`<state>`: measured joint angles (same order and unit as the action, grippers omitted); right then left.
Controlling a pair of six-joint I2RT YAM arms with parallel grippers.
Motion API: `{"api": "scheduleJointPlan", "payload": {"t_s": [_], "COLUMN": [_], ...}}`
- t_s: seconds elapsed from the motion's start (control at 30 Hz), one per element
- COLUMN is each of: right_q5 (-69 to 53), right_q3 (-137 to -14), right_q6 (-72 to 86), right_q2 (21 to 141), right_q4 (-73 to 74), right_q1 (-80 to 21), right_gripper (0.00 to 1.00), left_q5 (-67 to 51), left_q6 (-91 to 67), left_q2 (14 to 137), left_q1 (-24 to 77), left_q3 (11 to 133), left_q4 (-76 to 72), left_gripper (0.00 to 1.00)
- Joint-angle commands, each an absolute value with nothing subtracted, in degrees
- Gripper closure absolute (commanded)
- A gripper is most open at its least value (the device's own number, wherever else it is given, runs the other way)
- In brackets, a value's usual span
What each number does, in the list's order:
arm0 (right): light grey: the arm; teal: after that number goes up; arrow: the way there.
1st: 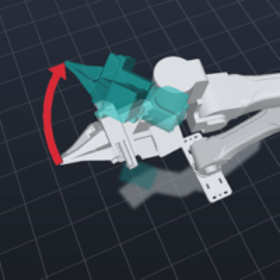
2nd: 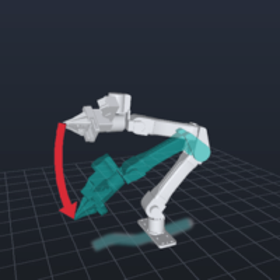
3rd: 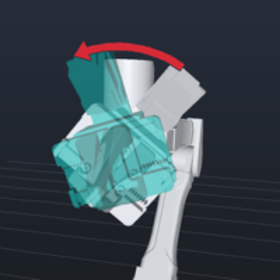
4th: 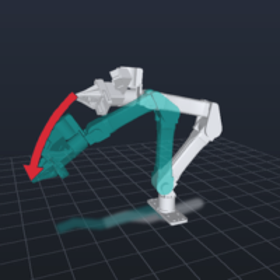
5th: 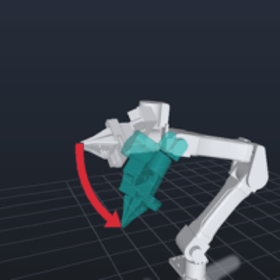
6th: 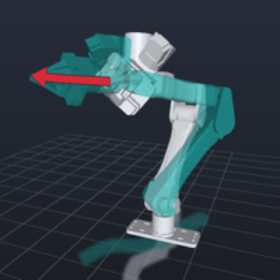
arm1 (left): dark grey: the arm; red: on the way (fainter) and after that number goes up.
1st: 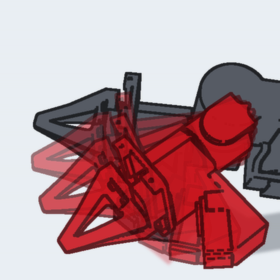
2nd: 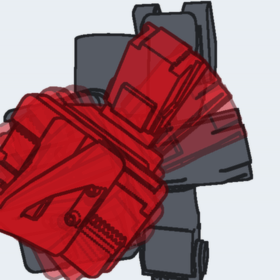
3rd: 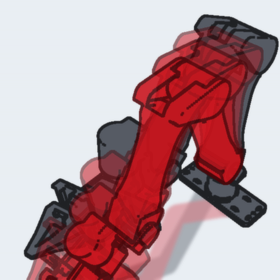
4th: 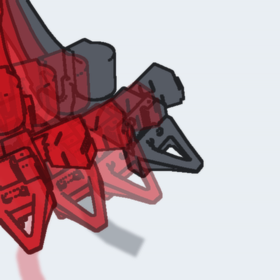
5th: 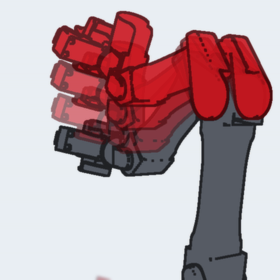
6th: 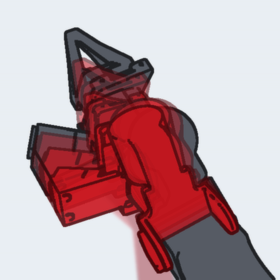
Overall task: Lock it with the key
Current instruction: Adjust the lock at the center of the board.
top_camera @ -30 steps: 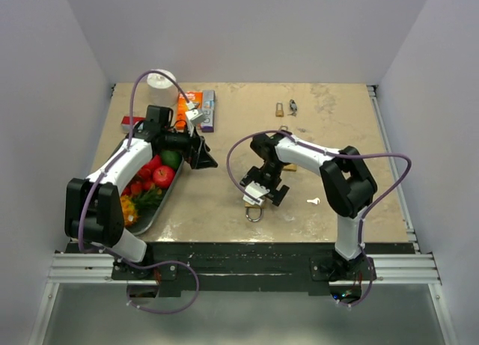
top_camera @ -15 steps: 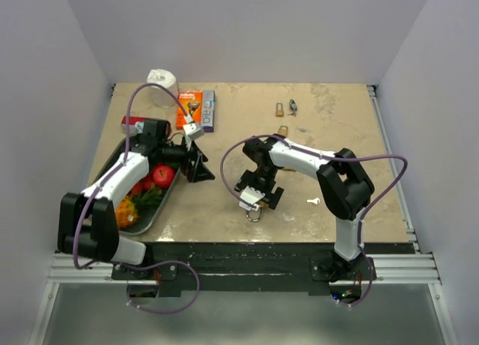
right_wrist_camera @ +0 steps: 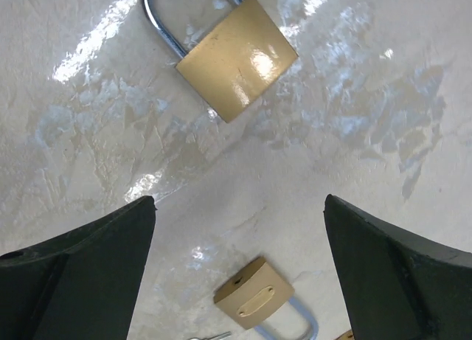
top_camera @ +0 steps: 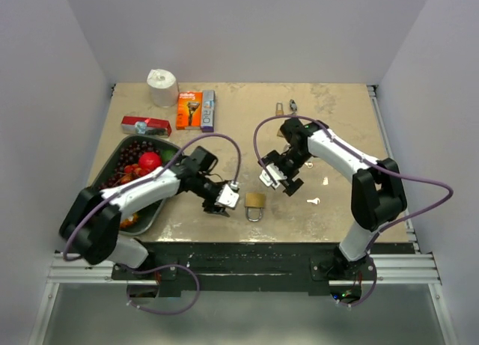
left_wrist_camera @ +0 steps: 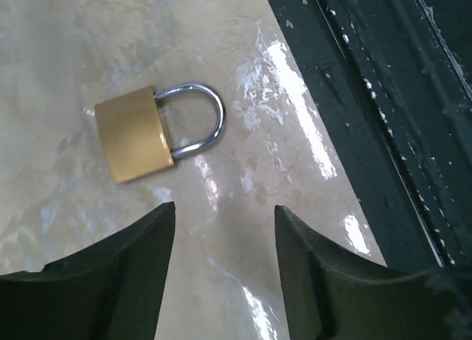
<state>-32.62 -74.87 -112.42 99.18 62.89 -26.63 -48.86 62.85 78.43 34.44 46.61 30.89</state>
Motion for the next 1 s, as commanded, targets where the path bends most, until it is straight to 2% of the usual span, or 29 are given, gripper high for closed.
{"api": "scheduleJointPlan", "payload": {"t_s": [0.0,0.13,0.23,0.57,0.97], "right_q5": [-40.59,-42.71,-43.68,-44.82,-44.30], "right_q3": [-74.88,-72.08,-67.95,-63.11,-59.33], "right_q6": [-100.13,-90.29,-85.98,-76.03,-68.82], "right_q2": [94.93,91.07,86.77,81.74,76.91], "right_q4": [60.22,58.98,56.43,51.68,46.23], "right_q1": [-22.69,-18.82,-16.27,-10.47,-8.18], "right_gripper": [0.01,0.01,0.01,0.01,0.01], "left_q5": [-46.85,-44.57,-43.42,-40.87,-35.51], "left_q6": [74.44,77.69,80.84,85.26,80.51], "left_q2": [89.02,96.04,99.74,105.90,110.47], "left_q1": [40.25,43.32,45.43,49.22,52.82], "left_q3": [57.20,63.00,66.43,70.84,71.37], "left_q4": [34.79,37.35,40.60,47.81,44.65], "left_gripper": [0.45,0.60,0.64,0.60,0.61]}}
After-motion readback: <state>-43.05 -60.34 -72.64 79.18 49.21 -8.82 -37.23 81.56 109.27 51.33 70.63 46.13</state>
